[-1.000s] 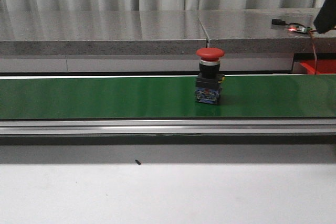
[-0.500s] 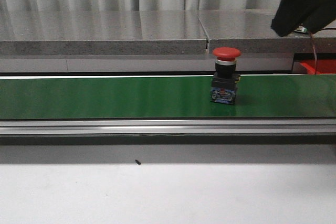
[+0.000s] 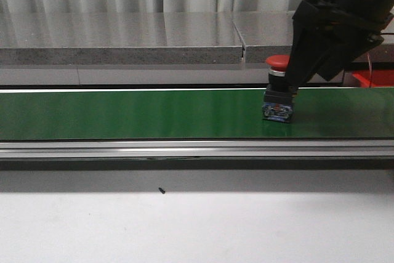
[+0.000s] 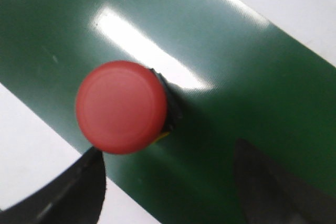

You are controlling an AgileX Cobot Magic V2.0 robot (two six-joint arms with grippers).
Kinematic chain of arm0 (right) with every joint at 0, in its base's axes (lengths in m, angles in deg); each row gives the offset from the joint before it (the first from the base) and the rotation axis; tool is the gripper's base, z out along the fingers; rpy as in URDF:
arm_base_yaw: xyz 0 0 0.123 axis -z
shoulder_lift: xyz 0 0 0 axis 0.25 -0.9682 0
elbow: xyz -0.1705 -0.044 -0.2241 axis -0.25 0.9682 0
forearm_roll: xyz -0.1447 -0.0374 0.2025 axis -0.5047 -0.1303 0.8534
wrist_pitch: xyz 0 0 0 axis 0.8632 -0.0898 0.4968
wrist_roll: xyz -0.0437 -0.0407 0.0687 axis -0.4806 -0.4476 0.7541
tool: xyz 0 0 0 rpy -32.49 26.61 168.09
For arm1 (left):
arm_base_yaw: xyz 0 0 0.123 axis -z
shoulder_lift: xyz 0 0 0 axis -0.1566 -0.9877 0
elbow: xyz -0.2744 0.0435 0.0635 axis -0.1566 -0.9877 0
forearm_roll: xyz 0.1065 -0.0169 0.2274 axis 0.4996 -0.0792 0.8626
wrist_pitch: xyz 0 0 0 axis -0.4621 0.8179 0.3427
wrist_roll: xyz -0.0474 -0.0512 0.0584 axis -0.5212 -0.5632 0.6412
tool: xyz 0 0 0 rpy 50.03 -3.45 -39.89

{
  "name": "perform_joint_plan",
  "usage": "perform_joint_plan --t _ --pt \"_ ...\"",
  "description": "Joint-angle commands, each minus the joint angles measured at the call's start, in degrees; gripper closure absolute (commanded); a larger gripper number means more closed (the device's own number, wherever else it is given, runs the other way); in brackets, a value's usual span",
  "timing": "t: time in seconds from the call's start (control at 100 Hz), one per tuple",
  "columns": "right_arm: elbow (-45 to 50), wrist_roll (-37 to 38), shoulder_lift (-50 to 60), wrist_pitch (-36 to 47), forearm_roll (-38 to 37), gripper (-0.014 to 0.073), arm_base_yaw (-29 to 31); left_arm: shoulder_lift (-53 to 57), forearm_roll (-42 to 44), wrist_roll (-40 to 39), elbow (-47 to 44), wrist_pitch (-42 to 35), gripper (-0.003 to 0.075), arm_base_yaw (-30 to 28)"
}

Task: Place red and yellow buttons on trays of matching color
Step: 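Lower the right gripper and grasp the red button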

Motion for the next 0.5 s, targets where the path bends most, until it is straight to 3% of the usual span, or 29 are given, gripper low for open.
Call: perform_joint_plan --t 0.0,0.36,0.49 --pt "-1.93 -1.85 1.83 2.0 2.49 0.0076 -0.06 -0.44 -0.84 0.04 1.3 -3.5 0.0738 0.34" --pt "-1.93 -5.04 -0.1 5.08 6.8 0.0081 -0.06 -0.44 -0.84 0.04 1.3 -3.5 0.0738 0.34" --pt "-1.93 -5.04 -0.1 5.21 6.8 0.0228 -0.06 -0.44 -0.84 0.04 1.3 -3.5 0.0739 0.34"
